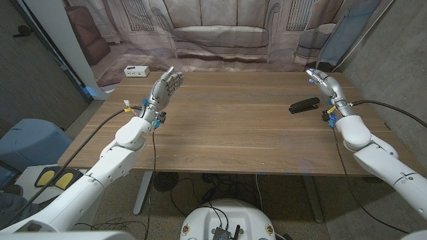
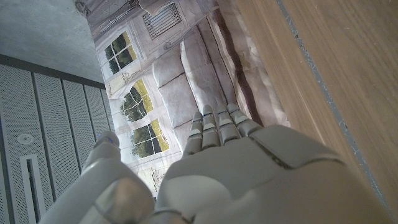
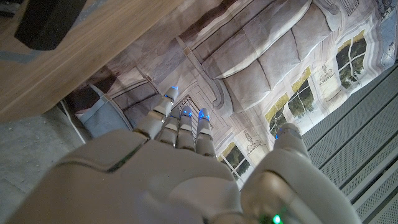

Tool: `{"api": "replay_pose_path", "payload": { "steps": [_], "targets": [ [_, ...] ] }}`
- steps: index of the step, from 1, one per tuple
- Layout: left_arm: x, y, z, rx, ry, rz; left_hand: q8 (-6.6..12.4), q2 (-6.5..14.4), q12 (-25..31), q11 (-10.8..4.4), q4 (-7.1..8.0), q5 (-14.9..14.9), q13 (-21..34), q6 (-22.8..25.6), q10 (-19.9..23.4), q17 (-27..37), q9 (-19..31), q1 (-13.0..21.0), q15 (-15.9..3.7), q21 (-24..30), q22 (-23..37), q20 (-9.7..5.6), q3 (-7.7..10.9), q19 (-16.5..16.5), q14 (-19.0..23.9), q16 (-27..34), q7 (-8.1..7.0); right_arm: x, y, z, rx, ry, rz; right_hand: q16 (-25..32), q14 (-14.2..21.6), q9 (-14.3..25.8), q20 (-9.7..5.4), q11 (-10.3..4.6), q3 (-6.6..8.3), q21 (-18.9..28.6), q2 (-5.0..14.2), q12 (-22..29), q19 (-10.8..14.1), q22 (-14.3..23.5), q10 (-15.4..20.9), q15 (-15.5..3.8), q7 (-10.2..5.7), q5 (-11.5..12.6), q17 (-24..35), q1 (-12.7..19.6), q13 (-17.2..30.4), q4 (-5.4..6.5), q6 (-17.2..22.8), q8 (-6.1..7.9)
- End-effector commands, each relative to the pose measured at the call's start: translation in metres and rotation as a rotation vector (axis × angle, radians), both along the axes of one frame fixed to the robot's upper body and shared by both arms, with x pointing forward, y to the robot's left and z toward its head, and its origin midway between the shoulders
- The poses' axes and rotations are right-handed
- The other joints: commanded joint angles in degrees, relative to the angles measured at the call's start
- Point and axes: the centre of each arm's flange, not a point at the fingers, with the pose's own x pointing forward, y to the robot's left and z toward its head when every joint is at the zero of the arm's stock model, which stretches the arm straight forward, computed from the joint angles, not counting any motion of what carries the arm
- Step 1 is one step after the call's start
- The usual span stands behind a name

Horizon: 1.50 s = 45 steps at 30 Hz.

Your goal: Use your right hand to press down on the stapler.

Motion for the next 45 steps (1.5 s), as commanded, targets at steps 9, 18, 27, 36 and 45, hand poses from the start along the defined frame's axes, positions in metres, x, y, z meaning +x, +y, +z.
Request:
{"api": "replay_pose_path", "payload": {
  "steps": [9, 18, 27, 36, 45],
  "targets": [
    [0.0010, -0.0091, -0.0025, 0.013, 0.014, -0.015, -0.07, 0.0, 0.0, 0.22, -0.38, -0.1, 0.2, 0.9, 0.6, 0.3, 0.2, 0.5, -0.08, -0.3, 0.1, 0.30, -0.03, 0.5, 0.5, -0.2, 0.12, -0.0047, -0.0150, -0.0009, -0.075, 0.002, -0.165, 0.2, 0.7, 0.2, -0.10, -0.72, -0.03, 0.1, -0.14, 0.3, 0.6, 0.1, 0.3, -0.30, -0.77, 0.4, 0.0, 0.8, 0.3, -0.14, 0.5, 0.27],
    [0.0005, -0.0106, -0.0047, 0.010, 0.017, -0.014, -0.11, 0.0, 0.0, 0.15, -0.40, -0.1, 0.2, 0.9, 0.7, 0.3, 0.2, 0.6, -0.11, -0.4, 0.1, 0.35, -0.05, 0.5, 0.6, -0.2, 0.09, -0.0059, -0.0173, 0.0034, -0.187, 0.023, -0.277, 0.2, 0.7, 0.2, -0.20, -0.85, -0.06, 0.1, -0.13, 0.3, 0.6, 0.1, 0.3, -0.47, -1.06, 0.5, 0.0, 0.9, 0.3, -0.15, 0.5, 0.24],
    [-0.0012, -0.0128, -0.0063, 0.007, 0.017, -0.015, -0.15, 0.0, -0.1, 0.19, -0.42, -0.1, 0.2, 1.0, 0.7, 0.3, 0.2, 0.6, -0.10, -0.6, 0.2, 0.38, -0.07, 0.6, 0.6, -0.2, 0.08, -0.0046, -0.0185, 0.0048, -0.244, 0.032, -0.348, 0.1, 0.6, 0.2, -0.35, -1.32, -0.12, 0.0, -0.11, 0.2, 0.6, 0.1, 0.1, -0.75, -1.26, 0.6, 0.0, 0.8, 0.3, -0.09, 0.4, 0.12],
    [-0.0038, -0.0133, -0.0075, 0.006, 0.017, -0.011, -0.10, 0.1, -0.2, 0.02, -0.44, -0.1, 0.2, 1.2, 0.8, 0.3, 0.2, 0.6, -0.12, -0.7, 0.2, 0.52, -0.07, 0.6, 0.7, -0.3, 0.08, -0.0043, -0.0182, 0.0056, -0.303, 0.046, -0.416, 0.0, 0.4, 0.2, -0.36, -1.89, -0.37, -0.3, -0.30, 0.0, 0.0, 0.1, -0.1, -0.90, -1.91, 0.6, 0.1, 0.4, 0.3, 0.10, 0.2, -0.02],
    [-0.0061, -0.0126, -0.0093, 0.005, 0.023, -0.007, -0.11, 0.2, -0.2, -0.03, -0.45, -0.1, 0.2, 1.3, 1.0, 0.3, 0.2, 0.6, -0.11, -0.8, 0.2, 0.54, -0.04, 0.6, 0.8, -0.3, 0.00, -0.0021, -0.0162, 0.0038, -0.361, 0.077, -0.463, -0.7, -1.2, 0.1, -0.39, -2.80, -0.71, -1.1, -0.58, -0.4, -2.2, 0.1, -1.1, -1.24, -3.30, 0.8, 0.2, -0.2, 0.3, 0.33, -1.1, -0.61]
  ]
}}
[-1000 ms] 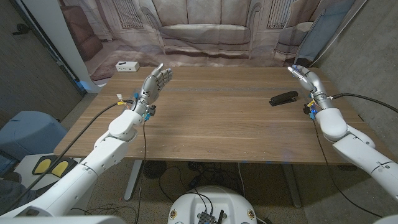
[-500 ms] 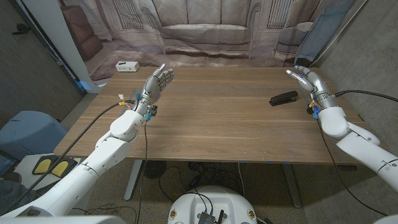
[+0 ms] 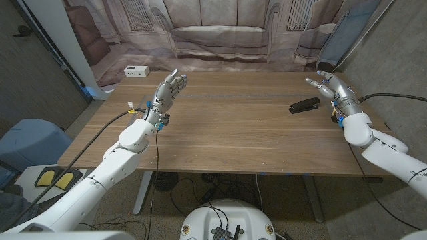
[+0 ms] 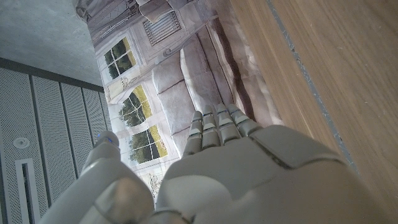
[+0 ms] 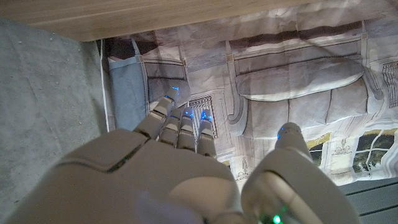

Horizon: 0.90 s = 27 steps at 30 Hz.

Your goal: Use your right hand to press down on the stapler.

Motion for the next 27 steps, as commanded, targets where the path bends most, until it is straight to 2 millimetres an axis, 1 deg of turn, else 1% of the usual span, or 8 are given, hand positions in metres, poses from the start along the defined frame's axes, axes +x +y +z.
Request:
{"api": "replay_pose_path", "payload": {
  "steps": [1, 6, 9, 16, 20, 23, 26, 27],
  "targets": [
    [-0.003, 0.001, -0.002, -0.002, 0.006, 0.007, -0.11, 0.2, -0.2, -0.11, -0.22, -0.1, 0.2, 0.5, 0.7, 0.3, 0.2, 0.6, 0.04, -0.2, 0.2, 0.21, 0.21, 0.3, 0.6, 0.0, 0.02, 0.002, 0.004, 0.000, -0.085, 0.041, -0.072, -0.5, -0.9, 0.1, -0.21, -0.97, -0.49, -0.4, -0.37, -0.4, -1.4, 0.2, -0.3, -0.22, -0.80, 0.4, 0.2, -0.4, 0.3, 0.09, -0.8, -0.43],
    [-0.003, 0.001, -0.002, 0.002, 0.004, 0.004, -0.11, 0.3, -0.2, 0.01, -0.23, -0.1, 0.2, 0.6, 0.6, 0.3, 0.2, 0.7, 0.02, -0.2, 0.2, 0.23, 0.25, 0.4, 0.7, 0.0, -0.01, 0.002, 0.007, 0.001, -0.115, 0.061, -0.089, -0.8, -1.8, 0.1, -0.61, -0.96, -0.67, -0.8, -0.50, -0.6, -3.1, 0.2, -1.0, -0.47, -0.76, 0.6, 0.2, -0.7, 0.2, 0.19, -1.8, -0.70],
    [-0.003, 0.002, -0.002, 0.001, 0.003, 0.003, -0.11, 0.4, -0.2, -0.01, -0.24, -0.1, 0.2, 0.7, 0.7, 0.3, 0.2, 0.7, 0.07, -0.3, 0.2, 0.24, 0.27, 0.4, 0.7, 0.0, 0.02, 0.002, 0.009, 0.001, -0.128, 0.066, -0.094, -0.7, -1.8, 0.1, -0.67, -1.68, -0.80, -0.7, -0.58, 0.2, -3.6, 0.2, 1.2, -0.81, -0.68, 0.6, 0.1, -0.9, 0.2, 0.25, -1.7, -0.50],
    [-0.004, 0.004, -0.004, -0.001, 0.004, 0.005, -0.12, 0.4, -0.3, -0.02, -0.26, -0.1, 0.2, 0.8, 0.7, 0.3, 0.2, 0.8, 0.05, -0.4, 0.2, 0.23, 0.29, 0.4, 0.7, -0.1, 0.00, 0.005, 0.012, 0.004, -0.194, 0.127, -0.094, -0.8, -2.1, 0.1, -0.96, -2.13, -1.06, -0.5, -0.58, -0.1, -4.4, 0.2, 0.9, -1.15, -2.00, 0.8, 0.1, -1.5, 0.1, 0.48, 2.5, 0.99],
    [-0.004, 0.004, -0.005, -0.002, 0.006, 0.004, -0.11, 0.5, -0.3, -0.02, -0.27, -0.1, 0.2, 0.8, 0.7, 0.3, 0.2, 0.8, 0.05, -0.5, 0.2, 0.22, 0.30, 0.4, 0.8, -0.1, -0.06, 0.006, 0.013, 0.004, -0.211, 0.145, -0.095, -0.8, -2.1, 0.1, -1.01, -2.03, -1.06, -0.3, -0.57, -0.2, -4.4, 0.2, 0.9, -1.22, -2.31, 0.8, 0.0, -1.5, 0.1, 0.46, 2.9, 1.01],
    [-0.005, 0.005, -0.005, -0.001, 0.005, 0.005, -0.11, 0.5, -0.3, -0.05, -0.27, -0.1, 0.2, 0.9, 0.8, 0.3, 0.2, 0.8, 0.02, -0.5, 0.2, 0.25, 0.31, 0.4, 0.7, -0.1, -0.04, 0.008, 0.014, 0.005, -0.229, 0.158, -0.101, -0.6, -1.8, 0.1, -0.91, -2.75, -1.06, -0.2, -0.54, -0.2, -4.2, 0.2, 0.8, -1.13, -2.57, 0.8, 0.0, -1.5, 0.1, 0.47, 2.5, 0.76],
    [-0.006, 0.005, -0.005, -0.001, 0.003, 0.007, -0.12, 0.5, -0.3, -0.08, -0.28, -0.1, 0.2, 0.9, 0.8, 0.3, 0.2, 0.8, 0.05, -0.5, 0.2, 0.23, 0.31, 0.4, 0.7, -0.1, -0.09, 0.009, 0.015, 0.006, -0.252, 0.176, -0.108, 0.2, 0.6, 0.1, -0.43, -3.14, -1.08, 0.5, -0.42, 0.1, -2.6, 0.2, 1.8, -1.03, -2.83, 0.9, 0.0, -1.6, 0.1, 0.50, 1.9, 0.35],
    [-0.006, 0.005, -0.005, -0.002, 0.004, 0.008, -0.13, 0.5, -0.3, -0.13, -0.28, -0.1, 0.2, 0.9, 0.8, 0.3, 0.2, 0.8, 0.04, -0.6, 0.2, 0.25, 0.32, 0.4, 0.7, -0.1, -0.06, 0.009, 0.015, 0.006, -0.258, 0.182, -0.109, 0.3, 1.0, 0.1, -0.46, -2.04, -1.09, 0.6, -0.43, 0.1, -2.1, 0.2, 2.1, -1.00, -2.74, 0.9, -0.1, -1.6, 0.0, 0.47, 1.6, 0.18]
  ]
}}
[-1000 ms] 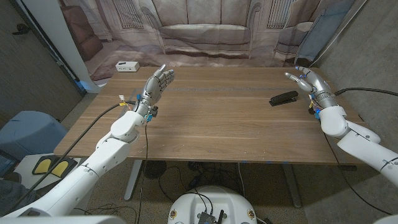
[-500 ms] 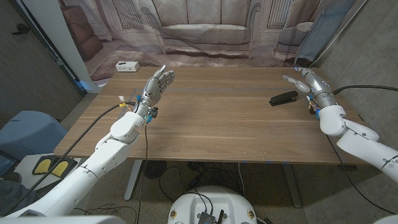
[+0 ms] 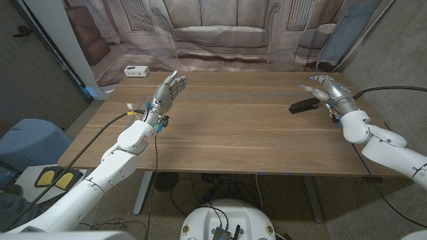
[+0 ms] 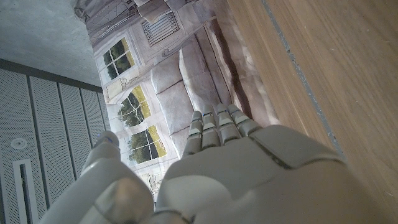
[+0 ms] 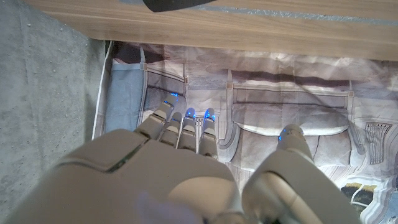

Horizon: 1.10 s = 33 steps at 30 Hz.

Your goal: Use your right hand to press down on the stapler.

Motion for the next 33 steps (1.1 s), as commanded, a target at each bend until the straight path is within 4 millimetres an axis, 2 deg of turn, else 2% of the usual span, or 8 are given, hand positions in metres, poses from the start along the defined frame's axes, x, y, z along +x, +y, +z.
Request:
{"api": "replay_pose_path", "payload": {
  "steps": [1, 12, 15, 16, 17, 22, 23, 33],
  "targets": [
    [-0.003, 0.002, -0.001, -0.002, -0.003, 0.001, -0.14, 0.2, -0.3, 0.12, -0.29, -0.1, 0.2, 0.3, 0.5, 0.3, 0.2, 0.5, 0.03, -0.1, 0.2, 0.26, 0.32, 0.4, 0.7, -0.1, -0.09, 0.004, 0.003, 0.003, -0.077, 0.072, -0.020, 0.8, 2.4, 0.1, 0.28, 0.68, -0.17, 0.8, 0.07, 0.2, 2.0, 0.2, 1.0, 0.10, -0.26, 0.2, -0.1, -0.4, 0.2, -0.04, -0.8, -0.33],
    [-0.003, 0.002, -0.007, -0.008, 0.005, 0.002, -0.15, 0.3, -0.4, 0.28, -0.32, -0.1, 0.2, 0.4, 0.5, 0.3, 0.2, 0.5, 0.01, -0.3, 0.2, 0.25, 0.34, 0.5, 0.8, -0.2, -0.13, 0.009, -0.001, 0.005, -0.083, 0.118, -0.030, 1.6, 5.6, 0.2, 0.67, 1.59, 0.03, 1.6, 0.67, 0.1, 5.3, 0.1, 1.1, 0.66, 0.05, 0.2, -0.1, -0.5, 0.2, 0.06, -2.8, -0.99],
    [-0.004, 0.002, -0.007, -0.009, 0.005, 0.002, -0.14, 0.3, -0.4, 0.30, -0.33, -0.1, 0.2, 0.5, 0.5, 0.3, 0.2, 0.5, -0.05, -0.3, 0.2, 0.25, 0.36, 0.5, 0.7, -0.2, -0.16, 0.010, -0.001, 0.006, -0.093, 0.128, -0.041, 2.7, 8.9, 0.2, 1.56, 0.53, 0.04, 1.7, 0.80, 0.3, 6.6, 0.1, 1.9, 0.48, -0.02, 0.2, 0.0, -0.6, 0.2, 0.09, -2.9, -0.85],
    [-0.004, 0.002, -0.007, -0.007, 0.005, 0.003, -0.12, 0.3, -0.4, 0.30, -0.33, -0.1, 0.2, 0.5, 0.6, 0.3, 0.2, 0.5, -0.04, -0.3, 0.2, 0.24, 0.36, 0.5, 0.8, -0.2, -0.15, 0.011, -0.001, 0.006, -0.095, 0.136, -0.042, 2.9, 9.7, 0.2, 1.63, 0.58, 0.07, 1.6, 0.80, 0.5, 6.6, 0.2, 2.6, 0.18, -0.03, 0.1, -0.1, -0.5, 0.2, 0.04, -2.8, -0.77],
    [-0.004, 0.002, -0.006, -0.008, 0.005, 0.003, -0.12, 0.3, -0.4, 0.23, -0.33, -0.1, 0.2, 0.6, 0.6, 0.3, 0.2, 0.6, -0.05, -0.3, 0.2, 0.24, 0.36, 0.5, 0.7, -0.2, -0.15, 0.012, -0.002, 0.006, -0.103, 0.141, -0.048, 2.9, 10.3, 0.2, 1.66, -0.25, 0.08, 1.4, 0.84, 1.1, 6.7, 0.2, 4.6, -0.04, -0.31, 0.1, -0.1, -0.6, 0.2, 0.02, -2.3, -0.50],
    [-0.004, 0.002, -0.006, -0.008, 0.005, 0.005, -0.13, 0.4, -0.5, 0.19, -0.35, -0.1, 0.2, 0.6, 0.6, 0.3, 0.2, 0.6, -0.10, -0.4, 0.2, 0.24, 0.37, 0.5, 0.8, -0.2, -0.21, 0.013, -0.006, 0.007, -0.101, 0.150, -0.049, 2.4, 10.1, 0.2, 1.42, 0.46, 0.12, 1.2, 0.89, 1.8, 7.0, 0.2, 7.5, -0.37, -0.13, 0.0, -0.1, -0.6, 0.2, -0.03, -0.4, 0.19],
    [-0.004, 0.002, -0.006, -0.009, 0.005, 0.005, -0.13, 0.4, -0.5, 0.18, -0.35, -0.2, 0.2, 0.6, 0.6, 0.3, 0.2, 0.6, -0.08, -0.4, 0.2, 0.23, 0.37, 0.5, 0.8, -0.2, -0.22, 0.014, -0.006, 0.007, -0.100, 0.152, -0.050, 2.2, 9.8, 0.2, 1.24, 1.11, 0.15, 1.1, 0.91, 1.8, 6.8, 0.2, 7.9, -0.52, -0.08, 0.0, -0.2, -0.6, 0.3, -0.07, 0.0, 0.29],
    [-0.004, 0.002, -0.007, -0.011, 0.005, 0.005, -0.16, 0.5, -0.6, 0.18, -0.37, -0.2, 0.2, 0.7, 0.6, 0.3, 0.2, 0.6, -0.10, -0.5, 0.2, 0.34, 0.40, 0.6, 0.8, -0.2, -0.22, 0.020, -0.008, 0.006, -0.114, 0.213, -0.063, 0.7, 7.2, 0.2, 0.92, 1.51, 0.21, 0.6, 1.06, 0.5, 6.3, 0.2, 5.9, -0.26, 0.33, -0.1, -0.2, -0.6, 0.3, -0.06, 1.9, 0.69]
  ]
}}
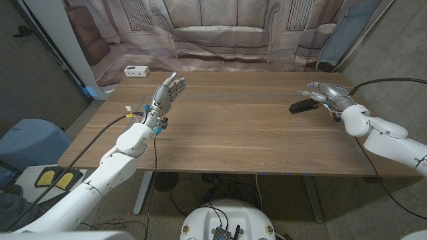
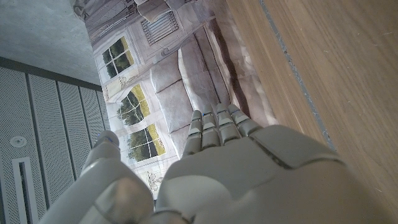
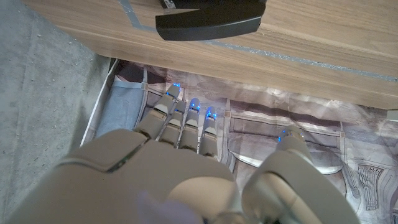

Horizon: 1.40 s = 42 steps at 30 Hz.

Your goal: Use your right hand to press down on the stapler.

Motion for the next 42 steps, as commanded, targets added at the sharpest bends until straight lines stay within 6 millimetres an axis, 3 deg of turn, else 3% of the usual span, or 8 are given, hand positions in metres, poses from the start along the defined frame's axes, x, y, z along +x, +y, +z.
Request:
{"api": "replay_pose_path", "payload": {
  "steps": [1, 13, 19, 42],
  "targets": [
    [-0.001, 0.000, -0.001, -0.002, 0.000, 0.003, -0.17, 0.2, -0.1, -0.15, -0.12, -0.2, 0.2, 0.4, 0.3, 0.3, 0.2, 0.3, 0.19, -0.1, 0.2, 0.13, 0.14, 0.4, 0.5, 0.0, 0.09, 0.008, -0.004, -0.001, -0.016, 0.067, -0.021, -0.5, -0.8, 0.3, -0.09, 0.25, 0.20, -0.2, 0.67, -0.6, -0.3, 0.2, -1.2, 0.09, 0.28, -0.1, 0.1, -0.1, 0.1, -0.04, 0.4, 0.18],
    [-0.002, 0.000, -0.002, -0.005, -0.004, 0.006, -0.21, 0.2, -0.2, -0.11, -0.15, -0.2, 0.2, 0.5, 0.3, 0.3, 0.2, 0.4, 0.22, -0.2, 0.2, 0.05, 0.15, 0.4, 0.4, -0.1, 0.06, 0.017, -0.008, -0.003, -0.022, 0.126, -0.051, -1.2, -2.6, 0.2, -0.21, 0.34, 0.13, -0.7, 0.78, -1.9, -1.4, 0.2, -4.5, 0.48, 1.23, -0.2, 0.2, -0.6, 0.2, 0.12, -4.0, -1.65],
    [-0.003, 0.000, -0.002, -0.006, -0.002, 0.007, -0.24, 0.2, -0.2, -0.12, -0.16, -0.2, 0.2, 0.5, 0.3, 0.3, 0.2, 0.4, 0.16, -0.3, 0.2, 0.06, 0.14, 0.4, 0.5, -0.1, 0.08, 0.020, -0.010, -0.004, -0.027, 0.147, -0.070, -1.7, -4.1, 0.2, -0.29, 0.82, 0.10, -1.1, 0.77, -2.1, -2.6, 0.2, -5.7, 0.81, 2.58, -0.2, 0.2, -0.7, 0.2, 0.12, -4.9, -1.70],
    [-0.002, -0.003, -0.002, 0.000, 0.007, 0.003, -0.31, 0.3, -0.3, -0.23, -0.21, -0.2, 0.2, 0.5, 0.3, 0.3, 0.2, 0.4, 0.17, -0.5, 0.2, 0.15, 0.11, 0.4, 0.5, -0.1, 0.05, 0.029, -0.015, -0.014, -0.040, 0.208, -0.112, -1.8, -5.1, 0.2, -0.41, 0.55, 0.01, -1.1, 0.83, -2.0, -3.7, 0.2, -6.9, 0.99, 2.81, -0.3, 0.3, -1.1, 0.2, 0.25, -5.8, -1.64]
  ]
}}
